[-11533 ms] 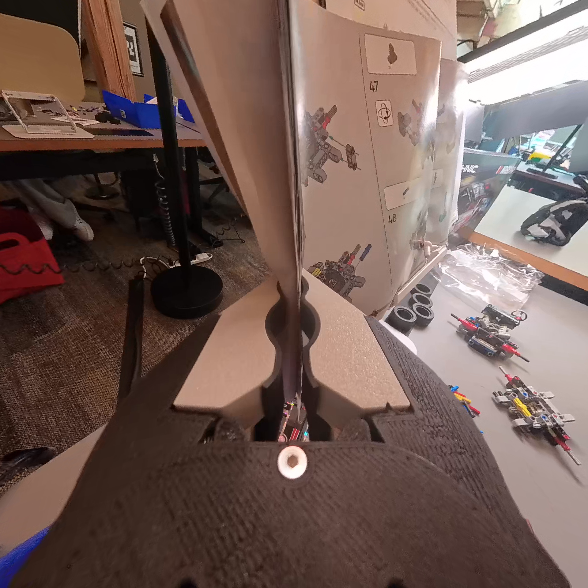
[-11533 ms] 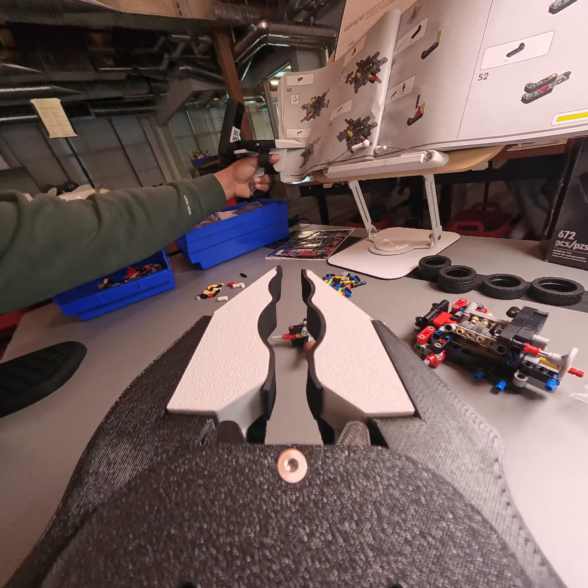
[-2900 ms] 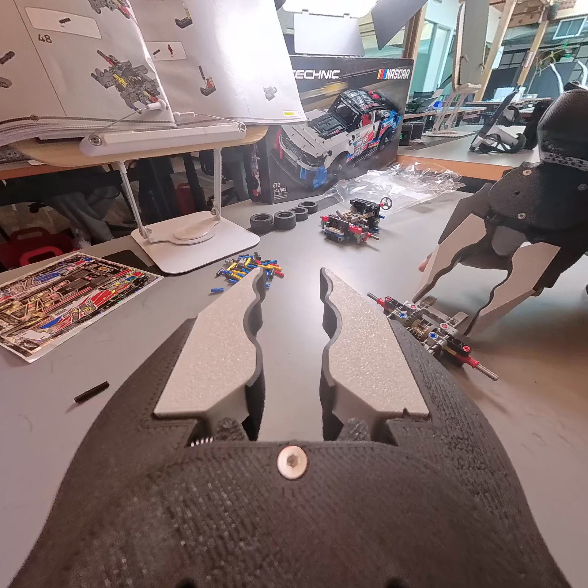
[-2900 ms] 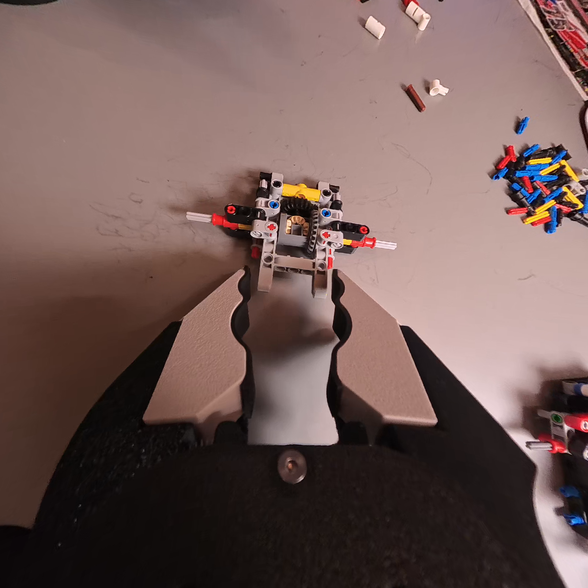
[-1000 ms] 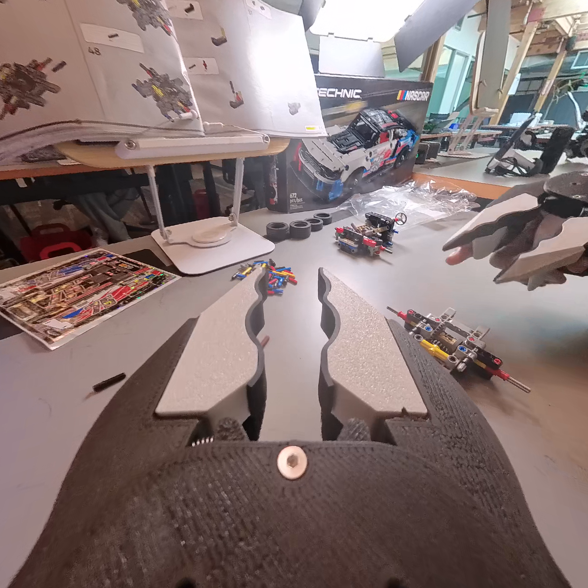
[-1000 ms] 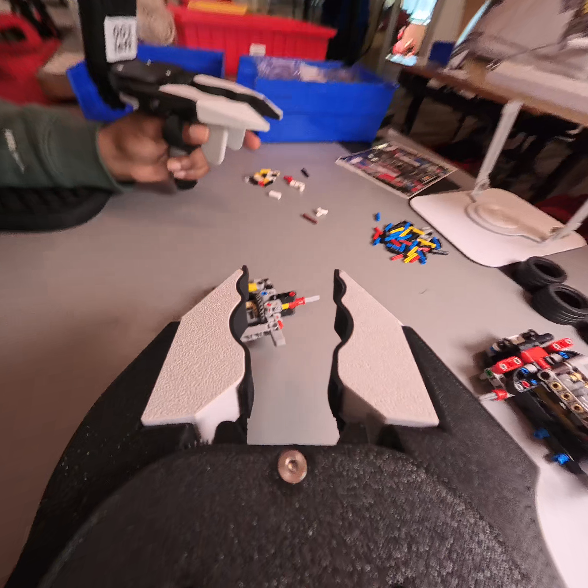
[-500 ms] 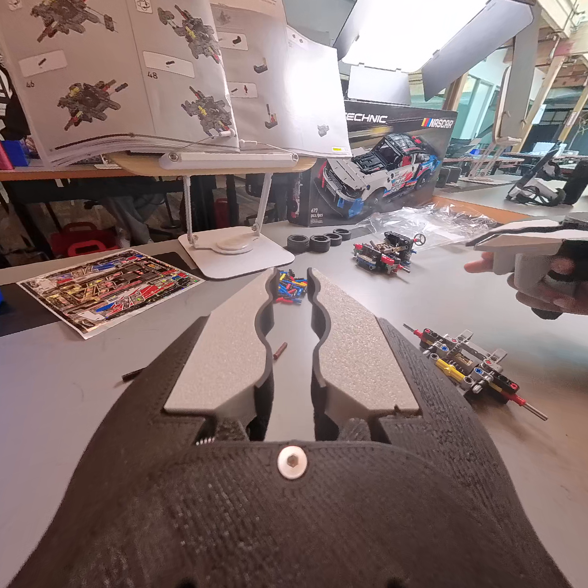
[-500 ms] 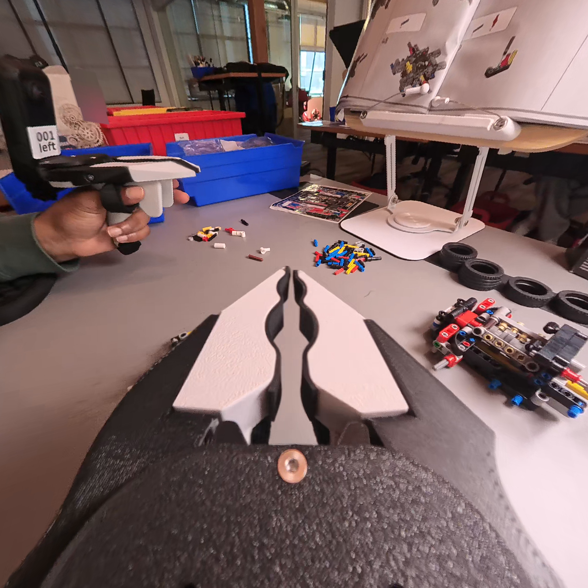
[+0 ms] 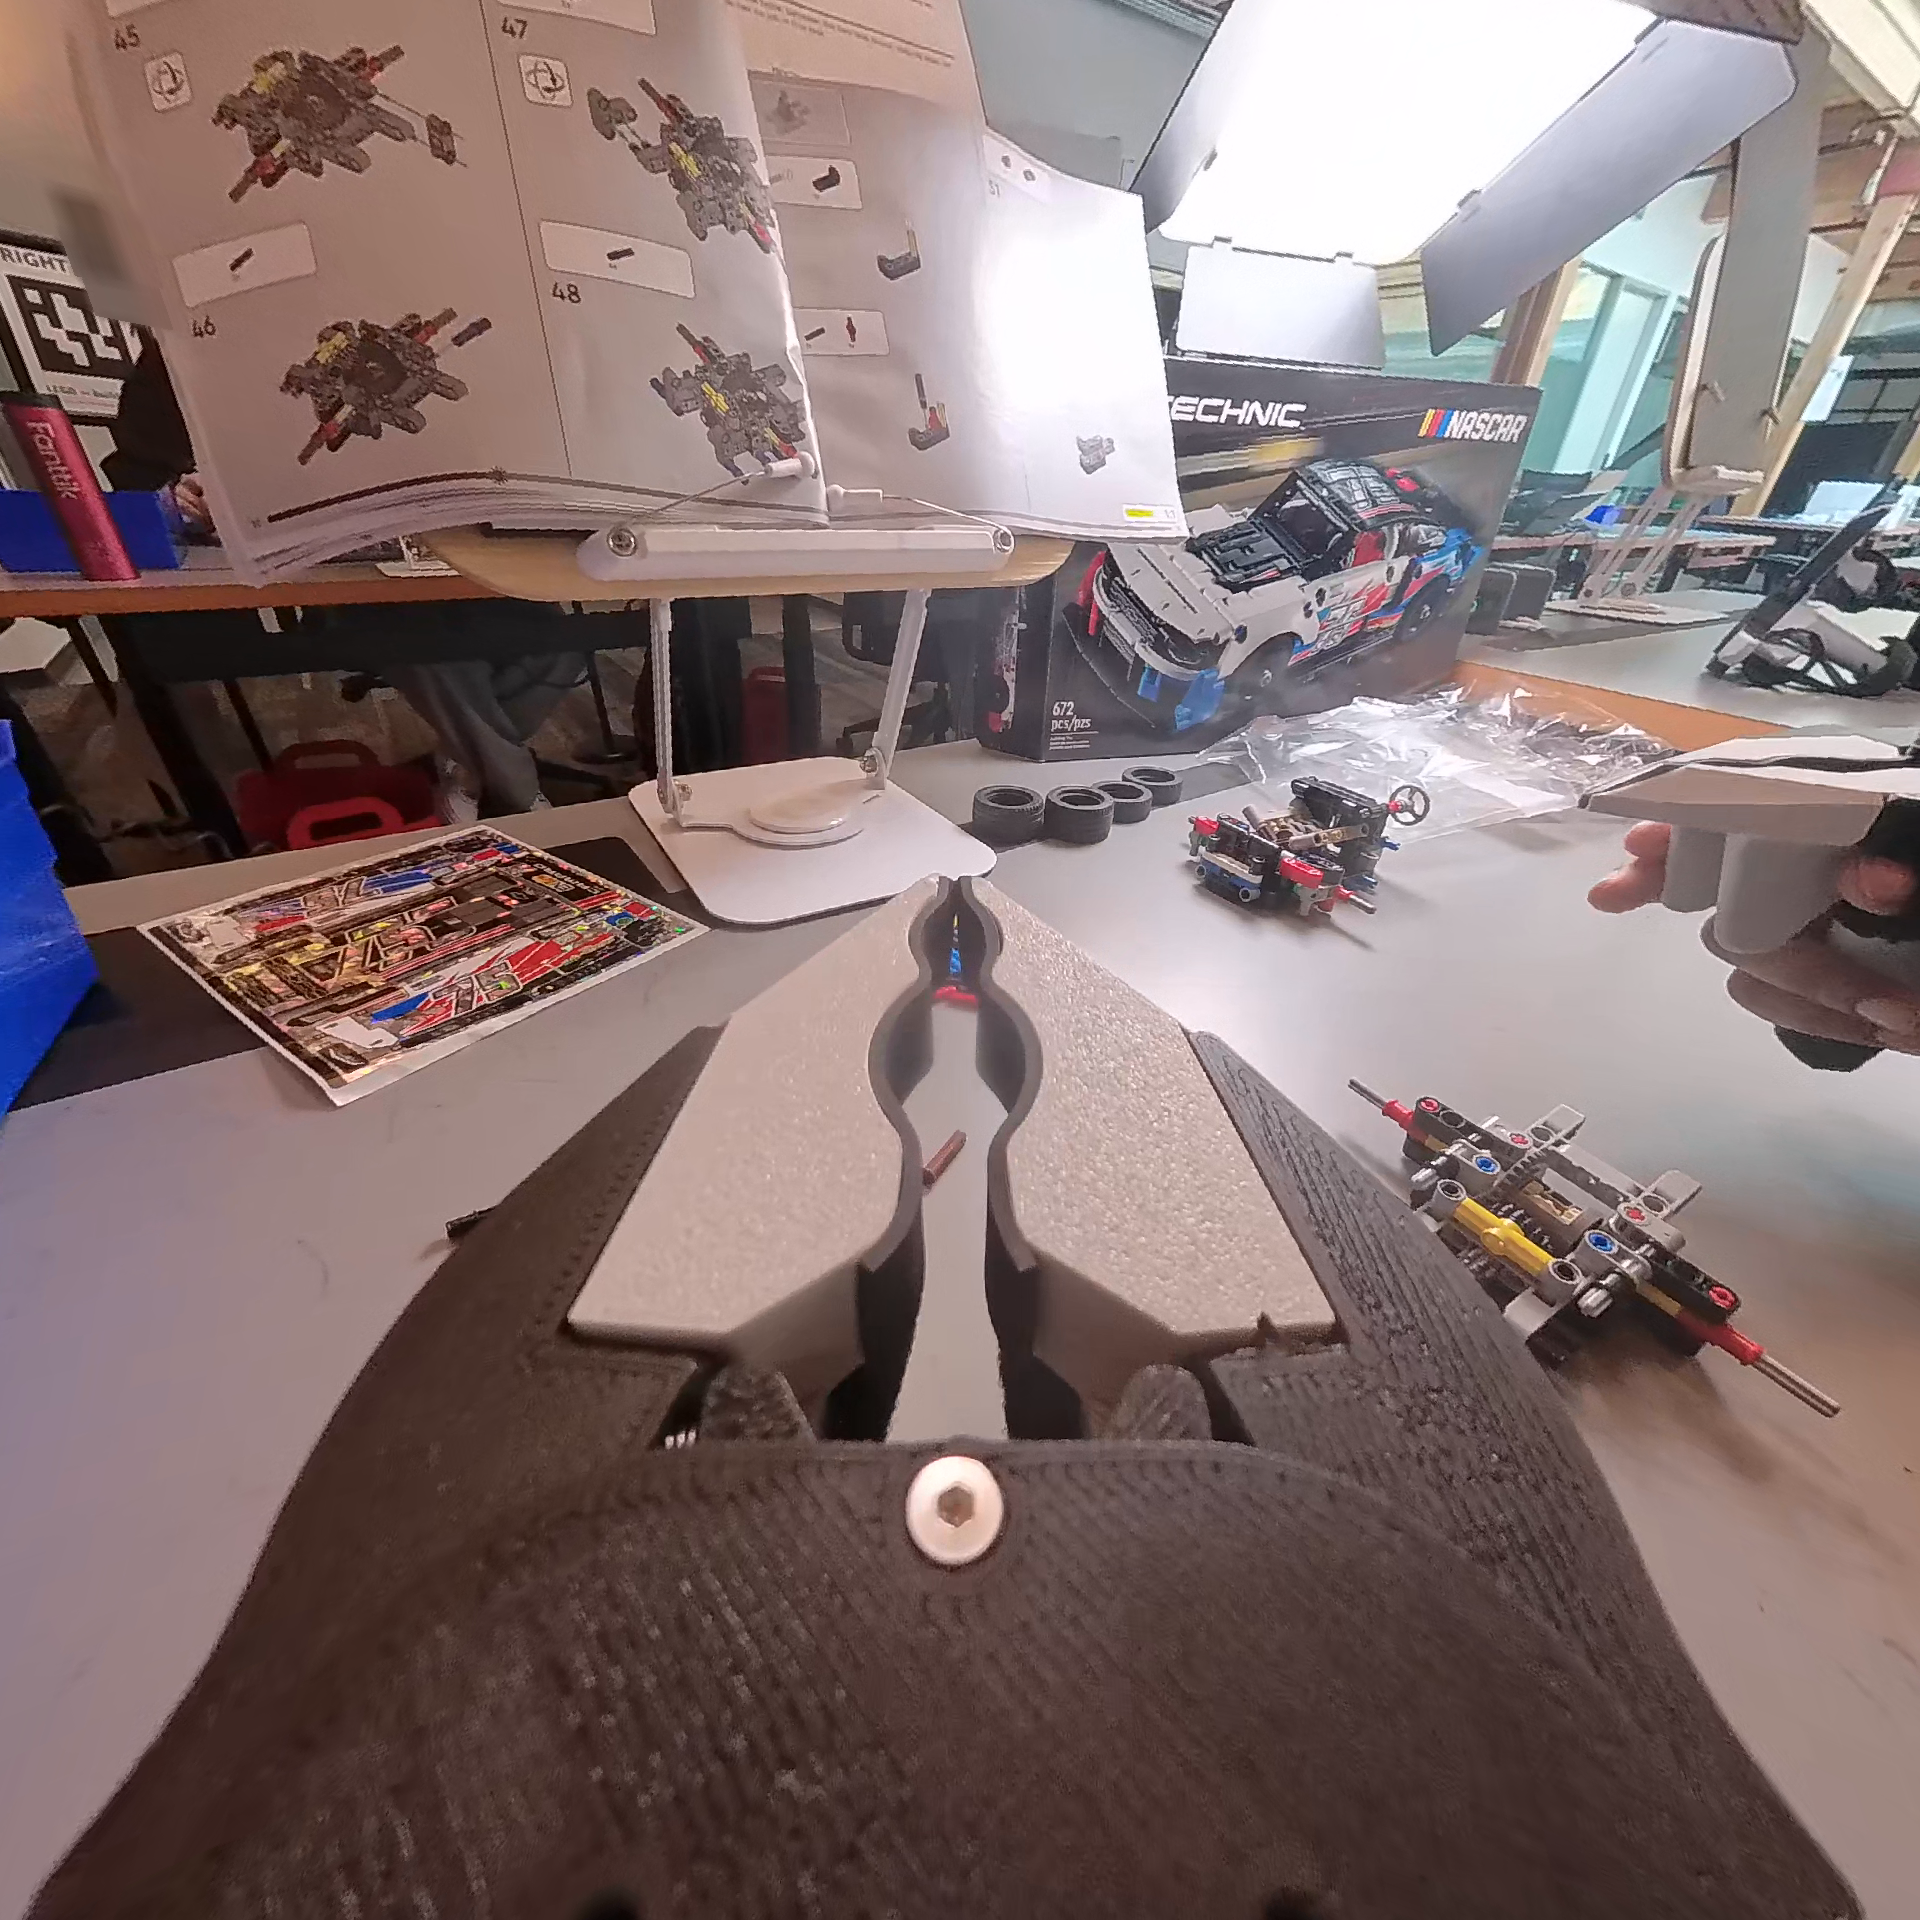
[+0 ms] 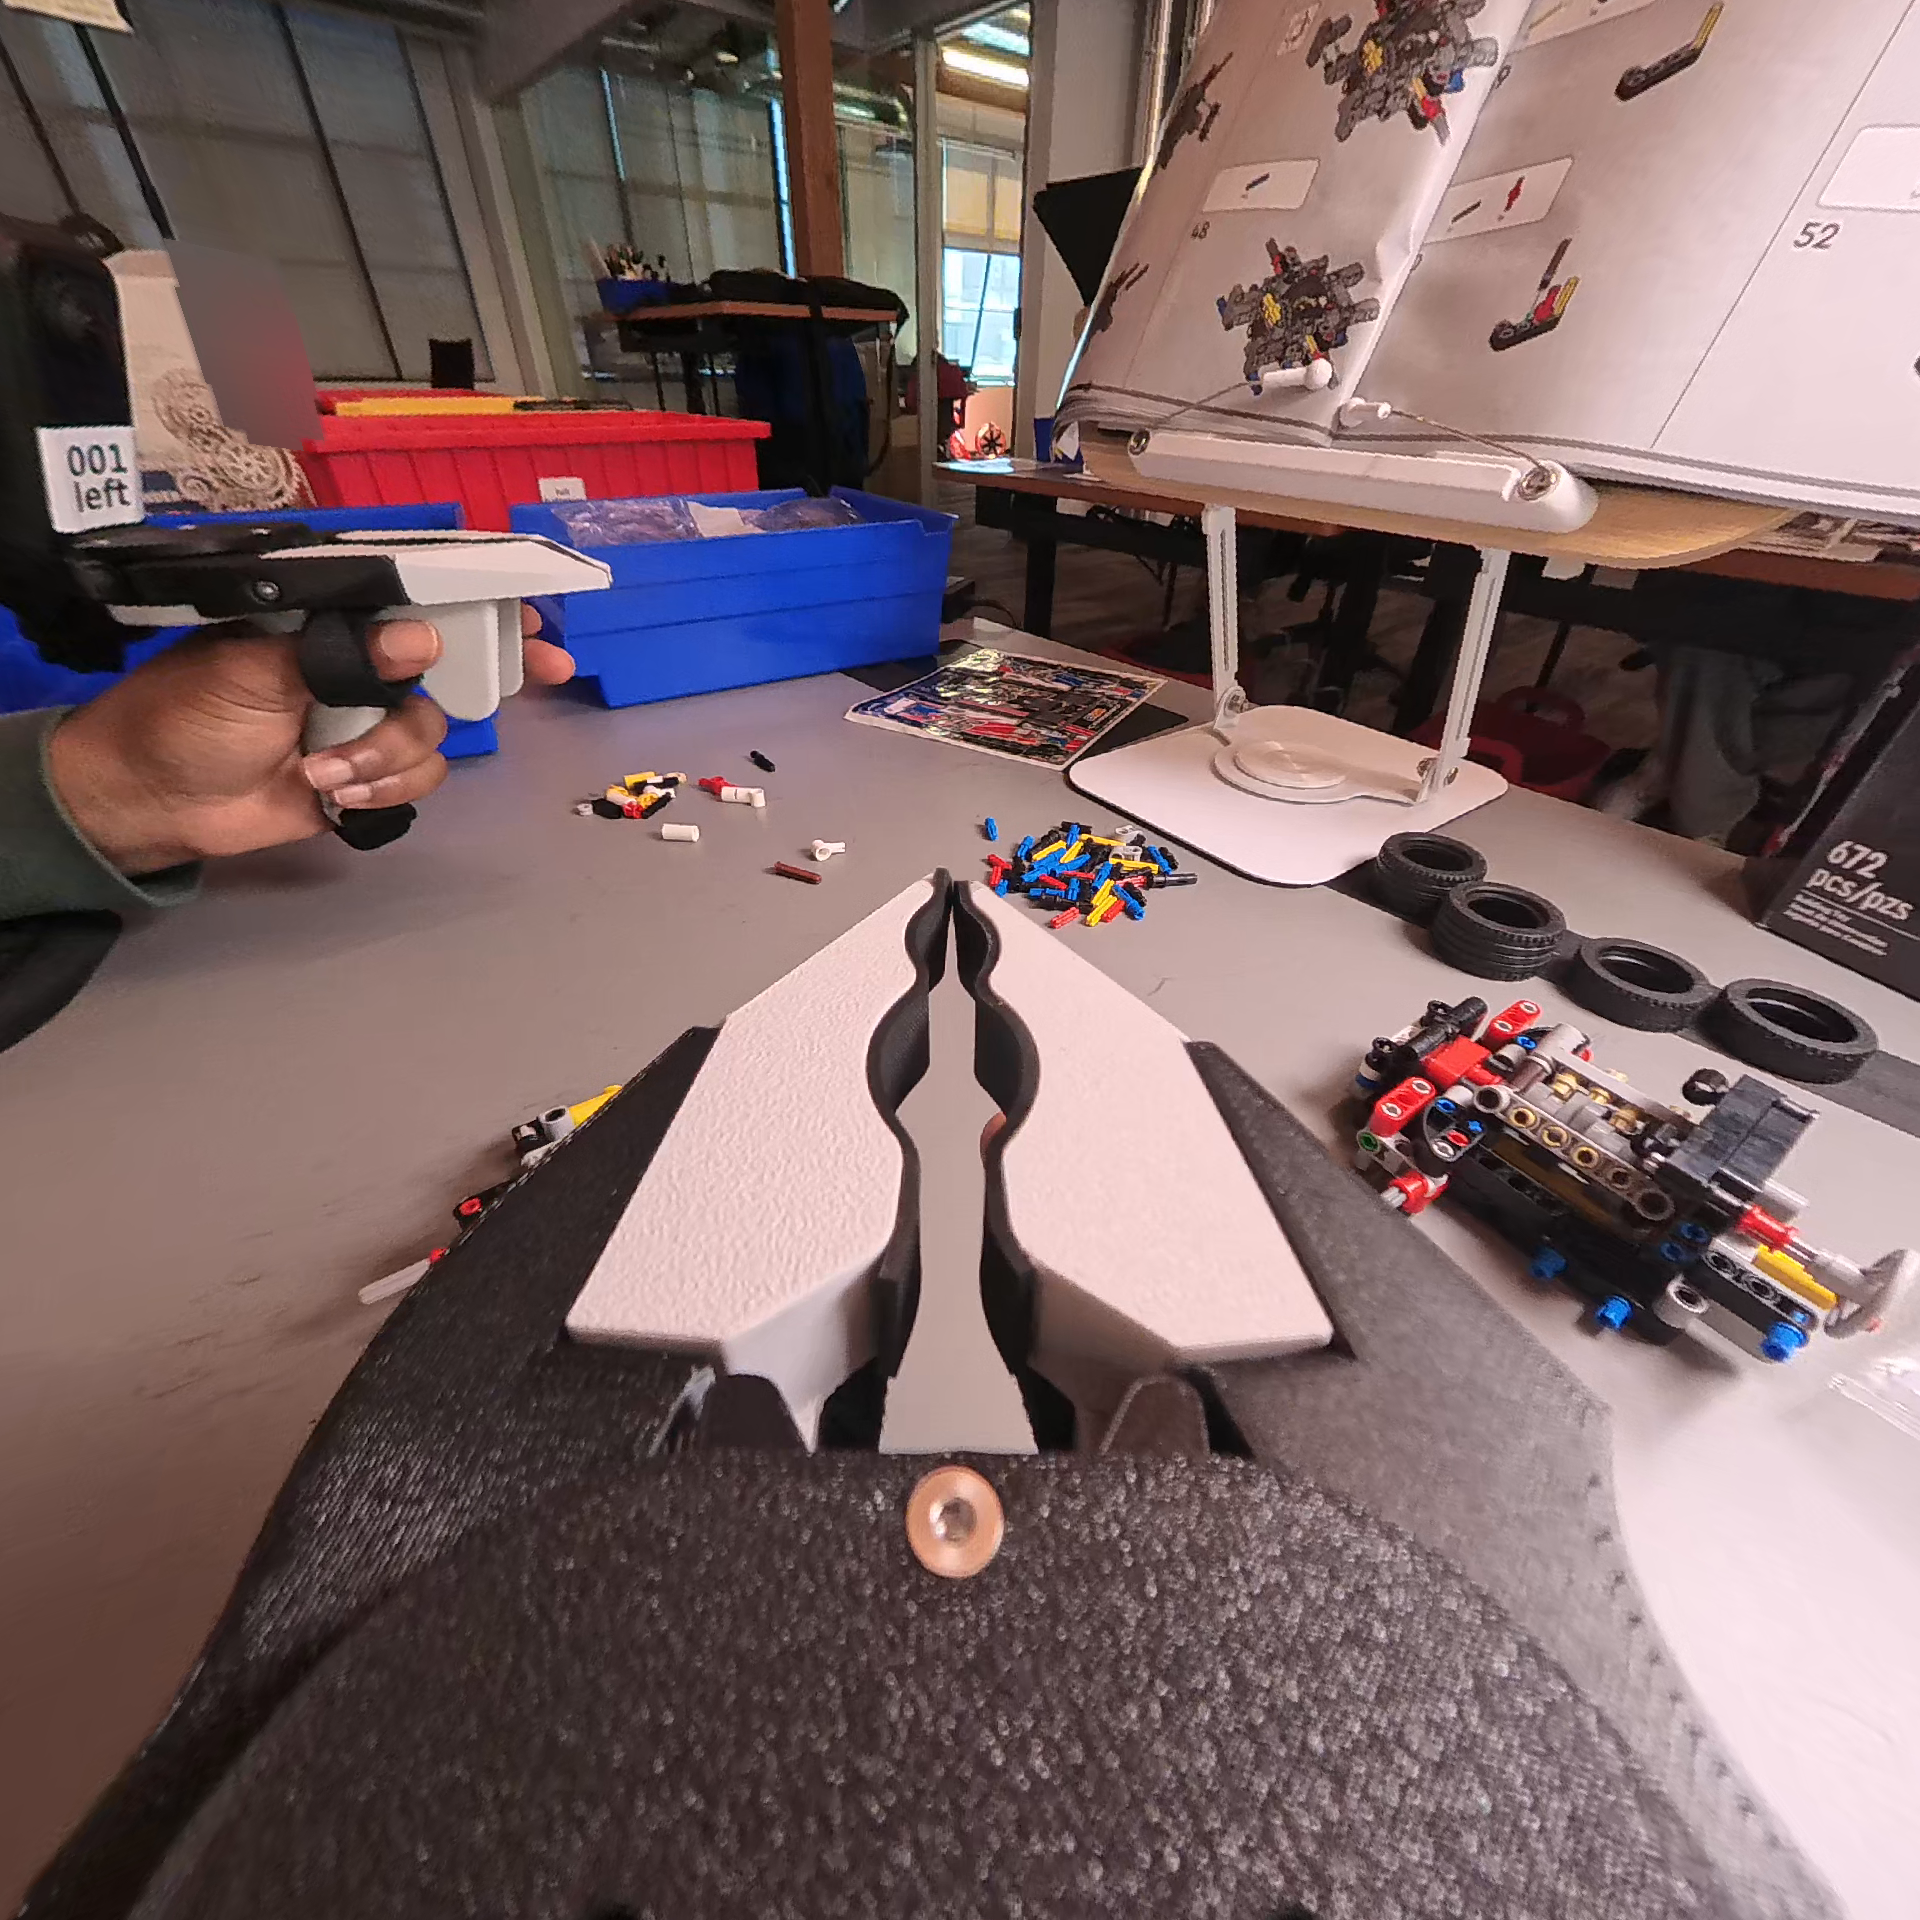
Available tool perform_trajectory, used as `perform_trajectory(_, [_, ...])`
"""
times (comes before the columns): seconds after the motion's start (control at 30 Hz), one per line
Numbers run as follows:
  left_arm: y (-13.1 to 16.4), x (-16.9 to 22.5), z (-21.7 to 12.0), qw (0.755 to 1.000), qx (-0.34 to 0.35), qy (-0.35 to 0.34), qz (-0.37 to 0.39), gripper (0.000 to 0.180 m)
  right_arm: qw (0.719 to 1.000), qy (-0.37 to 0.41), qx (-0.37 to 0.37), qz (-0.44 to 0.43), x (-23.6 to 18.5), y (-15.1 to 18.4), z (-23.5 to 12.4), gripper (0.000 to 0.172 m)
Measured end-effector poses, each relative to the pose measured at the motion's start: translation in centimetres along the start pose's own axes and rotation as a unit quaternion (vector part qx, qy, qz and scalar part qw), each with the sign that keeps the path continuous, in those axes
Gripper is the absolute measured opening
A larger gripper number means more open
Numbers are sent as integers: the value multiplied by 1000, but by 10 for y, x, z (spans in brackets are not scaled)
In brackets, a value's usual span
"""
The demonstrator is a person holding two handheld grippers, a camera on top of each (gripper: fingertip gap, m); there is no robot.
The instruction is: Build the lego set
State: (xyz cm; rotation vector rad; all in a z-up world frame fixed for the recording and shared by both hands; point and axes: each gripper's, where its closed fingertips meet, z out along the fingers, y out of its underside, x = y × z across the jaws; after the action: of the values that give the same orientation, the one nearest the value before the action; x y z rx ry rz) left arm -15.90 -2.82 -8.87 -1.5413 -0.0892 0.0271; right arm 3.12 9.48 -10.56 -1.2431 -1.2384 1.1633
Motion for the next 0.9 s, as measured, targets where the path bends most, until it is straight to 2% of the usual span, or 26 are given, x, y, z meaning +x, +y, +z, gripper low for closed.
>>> perform_trajectory(0.63, [-1,3,0,1000,1,5,4,0,999,-5,-16,-28,-3,6,0,1])
perform_trajectory(0.9, [6,0,2,1000,-9,5,-2,0,994,-31,-88,-60,-6,31,0,9])
